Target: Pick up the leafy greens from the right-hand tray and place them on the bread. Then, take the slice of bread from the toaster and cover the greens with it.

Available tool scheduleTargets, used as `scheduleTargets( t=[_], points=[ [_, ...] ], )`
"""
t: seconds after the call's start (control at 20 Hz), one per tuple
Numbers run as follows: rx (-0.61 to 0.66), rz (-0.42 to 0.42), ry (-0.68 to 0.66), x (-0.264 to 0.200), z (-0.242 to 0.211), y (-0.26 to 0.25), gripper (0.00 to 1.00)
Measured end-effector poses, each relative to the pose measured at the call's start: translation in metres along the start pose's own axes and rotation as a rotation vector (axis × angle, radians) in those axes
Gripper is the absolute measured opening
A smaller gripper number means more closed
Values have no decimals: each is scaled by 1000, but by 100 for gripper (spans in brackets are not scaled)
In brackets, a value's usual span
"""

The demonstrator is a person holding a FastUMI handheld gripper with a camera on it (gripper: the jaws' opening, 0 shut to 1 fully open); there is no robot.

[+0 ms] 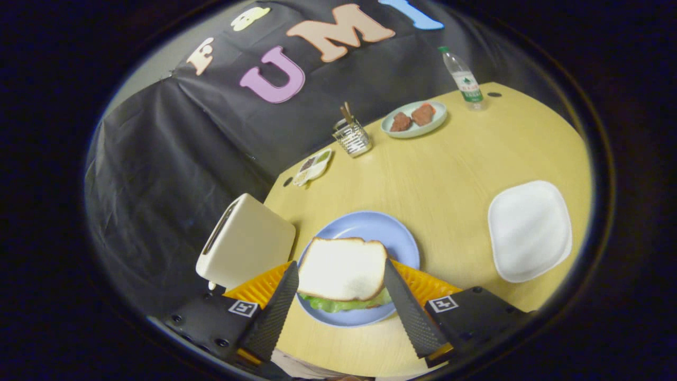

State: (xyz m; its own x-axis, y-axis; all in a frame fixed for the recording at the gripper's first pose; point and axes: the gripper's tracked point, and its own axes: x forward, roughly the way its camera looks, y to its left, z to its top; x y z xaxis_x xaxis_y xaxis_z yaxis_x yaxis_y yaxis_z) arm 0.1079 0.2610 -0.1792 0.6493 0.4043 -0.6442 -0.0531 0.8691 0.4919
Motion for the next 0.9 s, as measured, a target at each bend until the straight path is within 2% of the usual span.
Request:
scheduleTargets(
  t=[0.25, 0.7, 0.8, 0.9],
  points=[
    [-195, 5, -171, -39, 35, 4, 100],
    [-271, 69, -410, -99, 67, -5, 100],
    [-333, 15, -480, -117, 77, -26, 100],
    [-429, -79, -566, -137, 86, -49, 100]
  ],
)
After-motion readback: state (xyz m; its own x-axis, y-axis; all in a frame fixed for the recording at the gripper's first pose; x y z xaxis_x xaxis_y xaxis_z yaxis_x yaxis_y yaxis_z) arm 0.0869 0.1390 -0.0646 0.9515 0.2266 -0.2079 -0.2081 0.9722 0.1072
